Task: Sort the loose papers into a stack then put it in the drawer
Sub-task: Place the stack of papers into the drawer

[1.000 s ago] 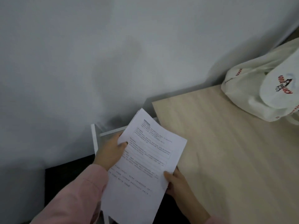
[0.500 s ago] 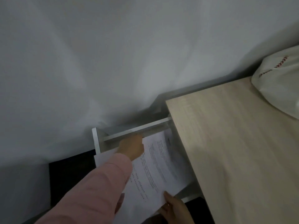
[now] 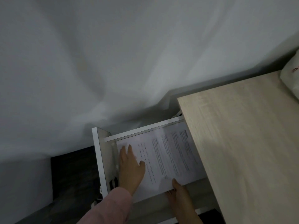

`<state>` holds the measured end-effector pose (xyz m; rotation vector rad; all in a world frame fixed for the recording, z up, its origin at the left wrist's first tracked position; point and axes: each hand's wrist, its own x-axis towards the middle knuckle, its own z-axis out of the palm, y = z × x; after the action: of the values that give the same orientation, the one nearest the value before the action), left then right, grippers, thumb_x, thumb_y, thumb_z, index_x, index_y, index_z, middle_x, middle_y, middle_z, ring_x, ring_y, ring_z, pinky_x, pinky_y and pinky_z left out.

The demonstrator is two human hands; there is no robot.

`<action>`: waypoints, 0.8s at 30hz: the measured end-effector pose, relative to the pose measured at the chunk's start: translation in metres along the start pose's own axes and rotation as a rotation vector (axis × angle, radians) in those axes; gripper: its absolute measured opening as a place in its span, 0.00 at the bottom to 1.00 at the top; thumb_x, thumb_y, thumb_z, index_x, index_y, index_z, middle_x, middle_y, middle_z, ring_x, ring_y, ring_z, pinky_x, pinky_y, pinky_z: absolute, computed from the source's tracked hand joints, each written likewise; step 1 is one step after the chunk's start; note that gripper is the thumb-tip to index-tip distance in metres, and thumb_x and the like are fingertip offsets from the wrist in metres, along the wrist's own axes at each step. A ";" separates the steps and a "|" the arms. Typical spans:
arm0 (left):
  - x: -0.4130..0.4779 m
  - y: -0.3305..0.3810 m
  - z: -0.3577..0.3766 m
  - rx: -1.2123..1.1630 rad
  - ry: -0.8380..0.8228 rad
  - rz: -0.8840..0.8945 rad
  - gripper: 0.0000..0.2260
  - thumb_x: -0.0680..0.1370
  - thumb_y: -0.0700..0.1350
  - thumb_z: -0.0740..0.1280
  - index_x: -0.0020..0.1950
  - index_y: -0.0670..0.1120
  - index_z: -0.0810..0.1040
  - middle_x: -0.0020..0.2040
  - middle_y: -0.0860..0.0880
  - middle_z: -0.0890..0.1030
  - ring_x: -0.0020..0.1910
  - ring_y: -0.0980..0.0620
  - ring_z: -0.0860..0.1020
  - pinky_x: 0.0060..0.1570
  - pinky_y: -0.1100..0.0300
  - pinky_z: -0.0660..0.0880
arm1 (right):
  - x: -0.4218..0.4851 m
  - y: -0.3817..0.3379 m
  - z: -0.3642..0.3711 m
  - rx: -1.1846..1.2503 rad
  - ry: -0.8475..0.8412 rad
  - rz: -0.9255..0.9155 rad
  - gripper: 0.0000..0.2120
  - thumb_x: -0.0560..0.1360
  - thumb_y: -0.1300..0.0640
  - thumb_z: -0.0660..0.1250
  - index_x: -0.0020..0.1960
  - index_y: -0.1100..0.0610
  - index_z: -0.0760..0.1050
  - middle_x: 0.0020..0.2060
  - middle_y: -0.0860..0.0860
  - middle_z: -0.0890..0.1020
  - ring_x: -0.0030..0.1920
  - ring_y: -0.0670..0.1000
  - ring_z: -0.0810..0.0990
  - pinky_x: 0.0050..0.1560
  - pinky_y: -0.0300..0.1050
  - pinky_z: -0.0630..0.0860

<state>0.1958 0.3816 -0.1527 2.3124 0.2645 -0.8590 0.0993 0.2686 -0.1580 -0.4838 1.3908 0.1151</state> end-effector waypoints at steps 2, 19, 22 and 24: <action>0.006 -0.008 0.004 -0.218 -0.016 -0.167 0.35 0.77 0.41 0.64 0.77 0.43 0.46 0.77 0.45 0.47 0.76 0.44 0.48 0.75 0.50 0.50 | 0.006 0.001 0.000 -0.008 -0.020 0.011 0.20 0.80 0.61 0.56 0.71 0.63 0.63 0.48 0.56 0.78 0.46 0.56 0.76 0.42 0.50 0.77; 0.018 -0.025 0.000 -0.768 0.080 -0.312 0.33 0.75 0.37 0.64 0.76 0.50 0.53 0.75 0.48 0.58 0.72 0.45 0.60 0.70 0.50 0.59 | 0.009 -0.025 -0.009 -0.067 0.036 -0.049 0.14 0.75 0.68 0.57 0.58 0.58 0.69 0.41 0.52 0.75 0.40 0.50 0.73 0.42 0.40 0.69; 0.018 -0.029 0.001 -0.763 0.050 -0.301 0.35 0.75 0.36 0.65 0.76 0.50 0.50 0.76 0.49 0.55 0.74 0.45 0.58 0.72 0.48 0.57 | 0.009 -0.021 -0.014 -0.078 0.059 -0.042 0.13 0.75 0.67 0.57 0.57 0.57 0.70 0.42 0.51 0.75 0.41 0.49 0.72 0.43 0.39 0.67; 0.018 -0.029 0.001 -0.773 0.038 -0.296 0.36 0.75 0.37 0.64 0.76 0.52 0.50 0.76 0.49 0.55 0.74 0.45 0.58 0.72 0.47 0.58 | 0.008 -0.019 -0.017 -0.082 0.076 -0.025 0.09 0.75 0.66 0.58 0.51 0.55 0.72 0.40 0.51 0.73 0.40 0.47 0.71 0.44 0.39 0.66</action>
<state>0.1978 0.4027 -0.1792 1.5830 0.8136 -0.6841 0.0925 0.2435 -0.1626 -0.5786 1.4582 0.1356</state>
